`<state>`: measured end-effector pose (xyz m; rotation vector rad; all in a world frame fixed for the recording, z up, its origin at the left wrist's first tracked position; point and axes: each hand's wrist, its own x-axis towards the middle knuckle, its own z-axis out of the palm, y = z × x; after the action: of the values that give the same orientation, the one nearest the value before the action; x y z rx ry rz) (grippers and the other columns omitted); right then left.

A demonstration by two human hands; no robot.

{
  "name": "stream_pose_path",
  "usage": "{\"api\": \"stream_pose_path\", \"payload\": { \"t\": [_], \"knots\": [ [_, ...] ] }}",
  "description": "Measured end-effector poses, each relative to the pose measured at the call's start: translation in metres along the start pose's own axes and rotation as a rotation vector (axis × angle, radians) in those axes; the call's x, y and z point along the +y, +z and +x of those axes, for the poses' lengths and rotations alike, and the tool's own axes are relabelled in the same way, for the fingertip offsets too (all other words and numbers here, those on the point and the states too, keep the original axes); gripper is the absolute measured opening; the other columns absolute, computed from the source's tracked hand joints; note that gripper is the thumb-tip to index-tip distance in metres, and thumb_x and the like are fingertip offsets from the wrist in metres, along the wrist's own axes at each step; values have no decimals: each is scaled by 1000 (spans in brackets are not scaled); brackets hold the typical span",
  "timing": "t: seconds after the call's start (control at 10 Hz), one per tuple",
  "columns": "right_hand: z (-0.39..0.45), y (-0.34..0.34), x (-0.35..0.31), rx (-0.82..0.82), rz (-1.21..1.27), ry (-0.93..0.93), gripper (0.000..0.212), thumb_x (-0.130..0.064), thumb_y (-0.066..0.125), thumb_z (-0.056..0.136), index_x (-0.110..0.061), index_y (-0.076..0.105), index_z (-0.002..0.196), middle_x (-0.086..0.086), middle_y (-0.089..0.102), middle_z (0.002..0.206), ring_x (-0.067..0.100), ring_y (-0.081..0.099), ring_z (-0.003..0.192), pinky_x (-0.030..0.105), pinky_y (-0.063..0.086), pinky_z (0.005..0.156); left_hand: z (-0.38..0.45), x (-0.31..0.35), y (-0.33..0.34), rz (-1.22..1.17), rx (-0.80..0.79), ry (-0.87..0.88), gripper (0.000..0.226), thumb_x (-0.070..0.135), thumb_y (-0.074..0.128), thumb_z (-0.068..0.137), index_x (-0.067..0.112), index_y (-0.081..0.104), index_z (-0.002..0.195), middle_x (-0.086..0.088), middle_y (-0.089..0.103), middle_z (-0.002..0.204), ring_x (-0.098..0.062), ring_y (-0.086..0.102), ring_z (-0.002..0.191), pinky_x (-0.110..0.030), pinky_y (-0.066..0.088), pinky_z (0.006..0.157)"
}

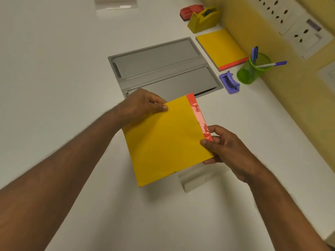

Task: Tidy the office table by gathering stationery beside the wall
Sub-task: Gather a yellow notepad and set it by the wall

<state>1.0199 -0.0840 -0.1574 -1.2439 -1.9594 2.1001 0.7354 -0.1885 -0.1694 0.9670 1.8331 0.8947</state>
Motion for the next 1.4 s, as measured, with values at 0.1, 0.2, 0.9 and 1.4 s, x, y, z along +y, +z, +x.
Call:
{"api": "stream_pose_path", "payload": {
  "t": [0.1, 0.2, 0.9, 1.4],
  "knots": [
    [6, -1, 9, 75, 82, 16, 21, -19, 62, 100, -26, 62, 120, 2, 79, 106, 22, 77, 94, 30, 63, 65, 1, -14, 4, 61, 341, 79, 20, 42, 61, 98, 33, 75, 109, 23, 70, 92, 2, 65, 88, -21, 48, 77],
    [27, -16, 9, 241, 215, 28, 22, -18, 63, 99, -24, 64, 119, 3, 78, 107, 20, 77, 92, 29, 62, 64, 8, -34, 5, 22, 699, 72, 29, 43, 50, 102, 27, 70, 116, 10, 72, 109, -10, 68, 101, -24, 50, 84],
    [241, -60, -98, 685, 998, -30, 32, -5, 60, 100, -10, 53, 131, 13, 59, 119, 36, 69, 88, 45, 64, 82, 39, -100, 65, 875, 463, -27, 70, 47, 27, 98, 12, 26, 158, -13, 18, 168, -31, 13, 156, -51, 14, 126],
    [280, -106, -111, 139, 3706, -538, 104, -14, 76, 89, -15, 2, 163, 10, 10, 168, 30, 39, 142, 33, 47, 81, 44, -102, 62, 892, 377, 46, 71, 51, 24, 99, 17, 21, 161, -5, 10, 170, -23, 5, 158, -49, 10, 128]
  ]
}}
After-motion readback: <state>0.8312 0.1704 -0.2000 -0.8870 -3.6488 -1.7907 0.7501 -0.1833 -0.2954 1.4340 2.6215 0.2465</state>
